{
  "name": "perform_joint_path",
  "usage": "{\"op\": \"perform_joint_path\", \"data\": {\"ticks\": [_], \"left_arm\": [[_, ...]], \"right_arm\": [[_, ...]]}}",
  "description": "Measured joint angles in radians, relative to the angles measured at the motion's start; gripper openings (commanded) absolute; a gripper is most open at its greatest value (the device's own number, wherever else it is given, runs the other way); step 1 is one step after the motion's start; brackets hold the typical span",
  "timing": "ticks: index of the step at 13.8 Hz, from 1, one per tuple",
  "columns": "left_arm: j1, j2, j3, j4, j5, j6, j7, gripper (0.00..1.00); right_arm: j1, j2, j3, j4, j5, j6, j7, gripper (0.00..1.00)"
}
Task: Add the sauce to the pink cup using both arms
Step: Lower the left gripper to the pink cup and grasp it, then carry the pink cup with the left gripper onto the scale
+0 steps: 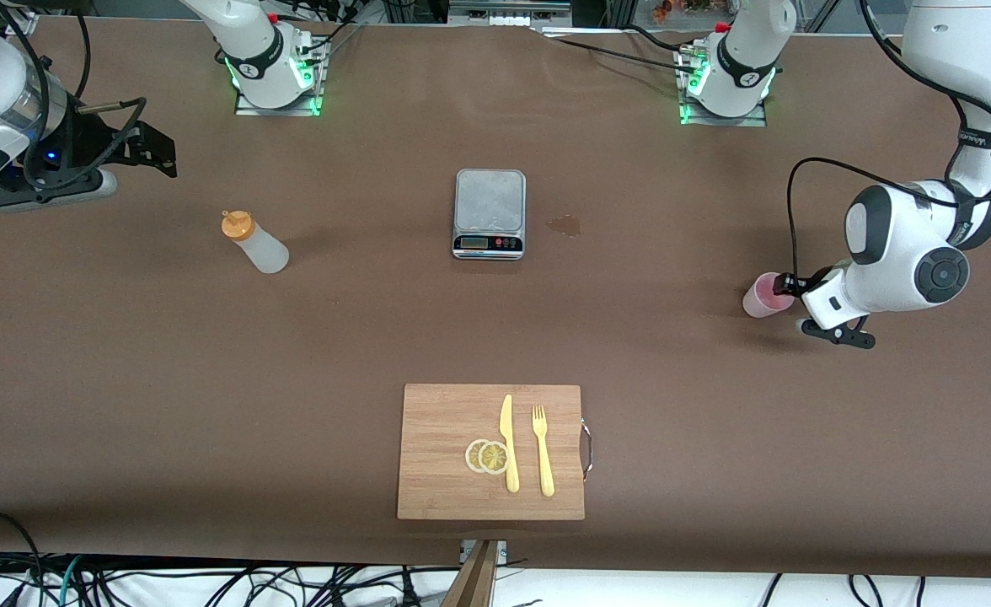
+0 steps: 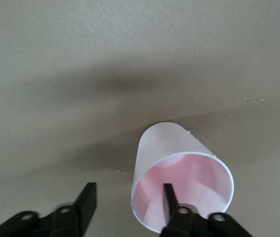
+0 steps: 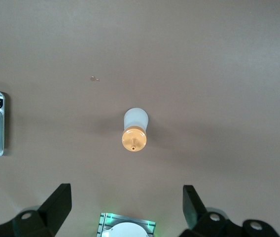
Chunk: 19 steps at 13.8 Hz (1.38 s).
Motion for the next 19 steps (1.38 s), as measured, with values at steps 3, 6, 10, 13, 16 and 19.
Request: {"op": "perform_joint_path", "data": {"ticks": [3, 6, 10, 13, 16, 19], "left_arm": [[0.000, 0.000, 0.000, 0.003, 0.000, 0.000, 0.006, 0.00], [0.000, 0.000, -0.001, 0.005, 0.000, -0.001, 0.008, 0.00], [-0.003, -0.009, -0.015, 0.040, -0.005, -0.091, 0.006, 0.00], [-0.016, -0.044, -0.094, 0.123, -0.009, -0.275, -0.064, 0.00], [-0.022, -0.100, -0.226, 0.161, -0.010, -0.345, -0.229, 0.00], [-0.029, -0.135, -0.397, 0.161, -0.034, -0.355, -0.449, 0.00]], "right_arm": [[0.007, 0.001, 0.000, -0.002, 0.000, 0.000, 0.001, 1.00], [0.011, 0.001, 0.001, -0.004, 0.000, 0.000, 0.001, 1.00], [0.011, 0.001, 0.001, -0.005, 0.000, 0.000, 0.001, 1.00], [0.011, 0.001, 0.001, -0.007, 0.000, 0.004, 0.001, 1.00], [0.012, 0.002, 0.001, -0.008, 0.000, 0.007, 0.001, 1.00], [0.013, 0.004, 0.001, -0.009, 0.000, 0.010, 0.001, 1.00]]}}
